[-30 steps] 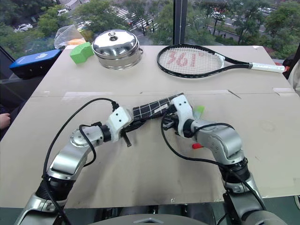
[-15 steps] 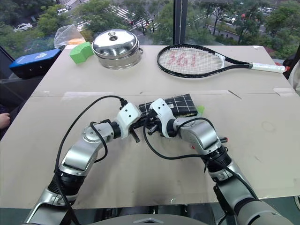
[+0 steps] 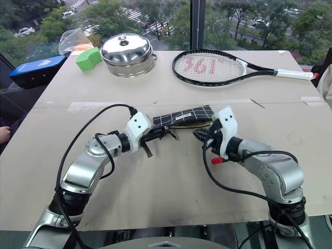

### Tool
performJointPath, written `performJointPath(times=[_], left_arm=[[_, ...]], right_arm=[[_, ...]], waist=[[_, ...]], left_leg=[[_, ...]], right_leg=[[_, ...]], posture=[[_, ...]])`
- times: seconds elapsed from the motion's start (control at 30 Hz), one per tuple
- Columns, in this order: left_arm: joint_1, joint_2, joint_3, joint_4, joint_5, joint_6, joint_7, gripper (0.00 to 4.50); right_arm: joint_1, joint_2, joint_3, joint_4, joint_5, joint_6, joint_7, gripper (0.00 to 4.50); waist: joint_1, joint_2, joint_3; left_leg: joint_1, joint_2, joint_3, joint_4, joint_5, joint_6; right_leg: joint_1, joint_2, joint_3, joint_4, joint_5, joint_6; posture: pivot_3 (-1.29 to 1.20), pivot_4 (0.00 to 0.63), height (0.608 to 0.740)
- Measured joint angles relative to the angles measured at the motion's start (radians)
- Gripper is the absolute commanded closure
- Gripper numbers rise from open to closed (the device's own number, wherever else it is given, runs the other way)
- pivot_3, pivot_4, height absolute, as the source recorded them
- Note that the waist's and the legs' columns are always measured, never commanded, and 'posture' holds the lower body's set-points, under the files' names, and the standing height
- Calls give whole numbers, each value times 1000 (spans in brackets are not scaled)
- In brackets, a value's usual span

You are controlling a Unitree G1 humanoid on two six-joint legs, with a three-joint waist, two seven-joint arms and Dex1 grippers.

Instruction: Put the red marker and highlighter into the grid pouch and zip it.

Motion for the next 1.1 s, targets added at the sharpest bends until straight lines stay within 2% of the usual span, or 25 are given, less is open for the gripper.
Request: performJointPath(times=[0.13,0.23,0.33,0.5,0.63,0.73,0.8,0.87,0.93,1.0,1.1], left_arm=[[0,0,-1,-4,-1,0,0,4500],[-2,-5,-1,-6,-3,2,0,4500],[-6,-7,-7,-9,-3,3,-1,4500],[-7,-6,-8,-15,-3,3,-1,4500],[-7,7,-8,-15,3,4,1,4500],[-8,15,-8,-15,12,5,5,4500],[-8,15,-8,-15,15,5,14,4500],[-8,15,-8,-15,21,7,21,4500],[-9,16,-8,-15,22,9,22,4500],[-9,21,-7,-14,22,11,23,4500],[-10,21,-5,-11,21,13,27,4500]], right_arm=[[-72,76,-2,72,-13,21,-86,4471],[-103,72,80,162,-90,-3,-123,4471],[-125,18,237,244,-218,-99,-119,4471],[-283,-130,586,362,-549,-436,-46,4471],[-351,-189,740,455,-754,-647,3,4471],[-405,-211,807,534,-875,-777,66,3686],[-425,-202,811,563,-913,-821,98,2625],[-435,-191,810,580,-943,-851,119,1904],[-436,-189,807,592,-963,-870,129,882],[-435,-194,786,593,-984,-886,141,151],[-387,-205,701,543,-956,-851,174,151]], waist=[[3,0,0],[4,0,0],[-1,0,0],[-16,0,1],[-19,0,1],[-22,0,1],[-22,0,1],[-22,0,1],[-21,0,1],[-21,0,1],[-17,-1,1]], left_leg=[[-1,-1,0,0,0,0],[-1,-1,0,0,1,-2],[-1,-2,3,0,2,-4],[0,-2,3,0,2,-4],[0,-1,3,0,3,-5],[0,-1,4,0,3,-5],[0,-1,4,0,3,-5],[0,-1,4,0,3,-5],[0,-1,4,0,3,-5],[0,-1,4,0,3,-5],[-1,-1,3,0,3,-5]], right_leg=[[0,0,0,0,0,0],[0,-1,0,-1,0,0],[0,-1,2,-2,0,0],[-1,0,3,-2,0,1],[-1,0,3,-1,0,1],[-1,-1,3,-1,0,1],[-1,-1,3,-1,0,1],[-1,-1,3,-1,0,1],[-1,-1,2,-1,0,1],[-1,-1,3,-1,0,1],[0,-1,2,-1,0,1]], posture=[[0,150,740],[0,150,740],[0,150,740],[0,150,740],[0,150,740],[0,150,740],[0,150,740],[0,150,740],[0,150,740],[0,150,740],[0,150,740]])
